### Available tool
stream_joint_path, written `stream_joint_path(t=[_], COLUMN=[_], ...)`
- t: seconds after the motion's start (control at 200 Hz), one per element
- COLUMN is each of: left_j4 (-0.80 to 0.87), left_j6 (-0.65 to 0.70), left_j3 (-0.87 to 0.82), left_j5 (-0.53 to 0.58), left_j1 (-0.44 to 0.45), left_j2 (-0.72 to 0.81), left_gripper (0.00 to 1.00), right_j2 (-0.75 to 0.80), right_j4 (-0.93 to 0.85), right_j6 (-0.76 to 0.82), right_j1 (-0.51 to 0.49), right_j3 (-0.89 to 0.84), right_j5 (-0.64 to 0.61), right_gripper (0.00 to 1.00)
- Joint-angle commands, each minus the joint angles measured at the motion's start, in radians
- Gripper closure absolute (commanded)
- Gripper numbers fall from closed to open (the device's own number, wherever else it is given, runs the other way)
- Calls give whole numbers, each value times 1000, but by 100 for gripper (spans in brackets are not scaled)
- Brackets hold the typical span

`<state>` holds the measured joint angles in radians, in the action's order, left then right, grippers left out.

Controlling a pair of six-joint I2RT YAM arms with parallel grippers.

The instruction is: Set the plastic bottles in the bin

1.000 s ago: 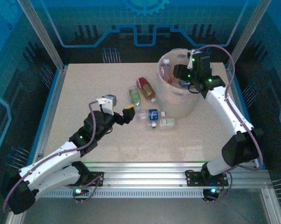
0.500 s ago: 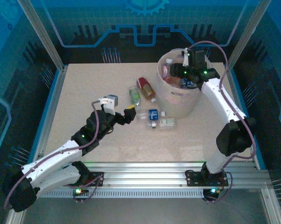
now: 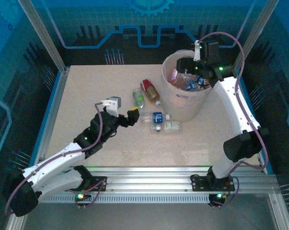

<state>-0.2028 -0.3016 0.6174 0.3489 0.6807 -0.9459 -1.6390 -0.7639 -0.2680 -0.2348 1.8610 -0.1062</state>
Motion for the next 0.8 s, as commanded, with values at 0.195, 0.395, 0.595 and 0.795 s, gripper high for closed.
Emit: stream_joint_path(t=[0.195,0.395,0.595,0.795], left_j4=[208,242,286,250], left_j6=[-96,-133,-214,-248], left_j3=[148,202,268,302], left_j5=[110,105,57,10], left_j1=[-17,-38,-104,-143], left_j2=[-125,-234,-367,-462], left_gripper=[1,1,1,1], right_j2=[133,181,189,132], right_j4=[-136,-223,-263,-274], right_j6=[-15,-22,-24,-6], right_j1=[-27,-65,-86,-85], right_j3=[23,15,-16,-4], right_j5=[-62,-172,-288,-380], right_gripper=[0,0,0,0])
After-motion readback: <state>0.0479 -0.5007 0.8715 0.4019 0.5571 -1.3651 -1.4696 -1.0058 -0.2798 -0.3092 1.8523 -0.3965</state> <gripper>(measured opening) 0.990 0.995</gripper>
